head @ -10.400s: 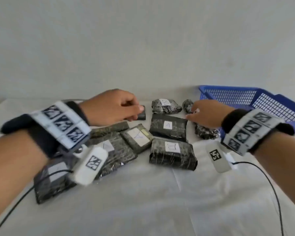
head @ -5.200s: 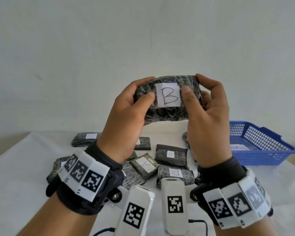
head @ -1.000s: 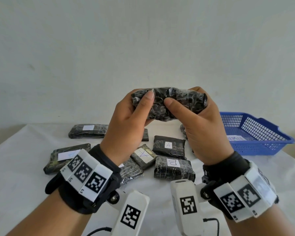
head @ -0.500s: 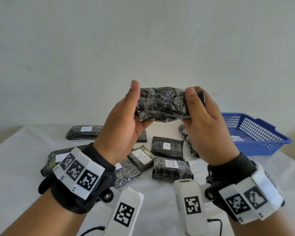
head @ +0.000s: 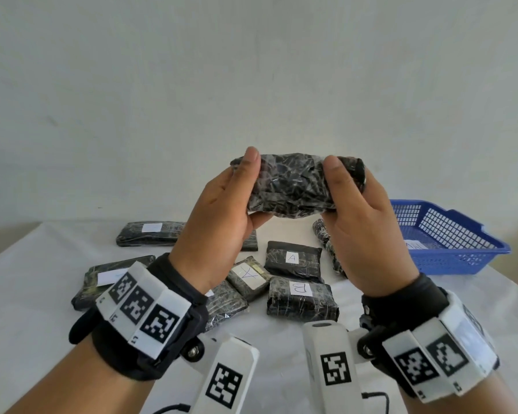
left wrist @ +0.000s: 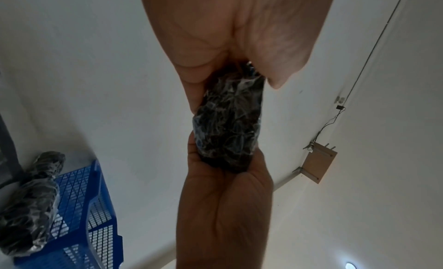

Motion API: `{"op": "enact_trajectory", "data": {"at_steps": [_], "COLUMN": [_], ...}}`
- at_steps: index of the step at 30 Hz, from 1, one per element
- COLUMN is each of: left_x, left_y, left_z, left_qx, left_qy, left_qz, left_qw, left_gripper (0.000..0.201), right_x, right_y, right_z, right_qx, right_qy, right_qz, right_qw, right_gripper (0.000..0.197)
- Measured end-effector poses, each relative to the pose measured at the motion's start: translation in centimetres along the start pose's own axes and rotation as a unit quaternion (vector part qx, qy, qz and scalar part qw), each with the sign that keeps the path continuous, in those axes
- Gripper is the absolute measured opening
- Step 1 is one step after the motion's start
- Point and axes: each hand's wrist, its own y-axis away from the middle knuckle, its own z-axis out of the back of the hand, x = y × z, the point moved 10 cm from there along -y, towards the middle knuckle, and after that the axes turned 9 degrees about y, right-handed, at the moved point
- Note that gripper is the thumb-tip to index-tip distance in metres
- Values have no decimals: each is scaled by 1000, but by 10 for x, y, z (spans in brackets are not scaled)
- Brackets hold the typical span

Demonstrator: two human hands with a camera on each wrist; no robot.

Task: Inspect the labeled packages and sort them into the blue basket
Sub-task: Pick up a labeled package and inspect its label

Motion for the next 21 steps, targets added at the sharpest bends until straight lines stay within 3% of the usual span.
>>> {"op": "enact_trajectory", "data": {"at_steps": [2, 5, 7, 11, 14, 18, 21], "left_x": [-2, -9, -11, -6, 1, -1, -6], "left_y": [2, 1, 0, 1, 4, 4, 4], "left_z": [-3, 2, 4, 8, 14, 11, 7], "left_qx": [0, -22, -25, -33, -48, -4, 18], "left_qy": [-30, -44, -48, -51, -43, -53, -65], "left_qz": [-8, -32, -26, -7, 9, 14, 3], "left_qw": [1000, 998, 998, 998, 998, 998, 998], "left_gripper": [40, 38, 37, 36, 32, 45, 35], "right_x": [1, -1, 2, -2, -8, 1, -4], "right_y": [0, 0, 1, 0, 4, 5, 5], "right_z": [5, -7, -10, -7, -15, -8, -2], "right_qx": [-45, -8, 9, -19, 17, 15, -5], "right_qy": [-13, -80, -59, -4, -10, -9, -46], "right_qz": [-12, -33, -23, -28, -69, -39, -56], "right_qw": [999, 996, 998, 999, 997, 999, 997], "right_gripper": [22, 28, 36, 34, 61, 23, 24]}}
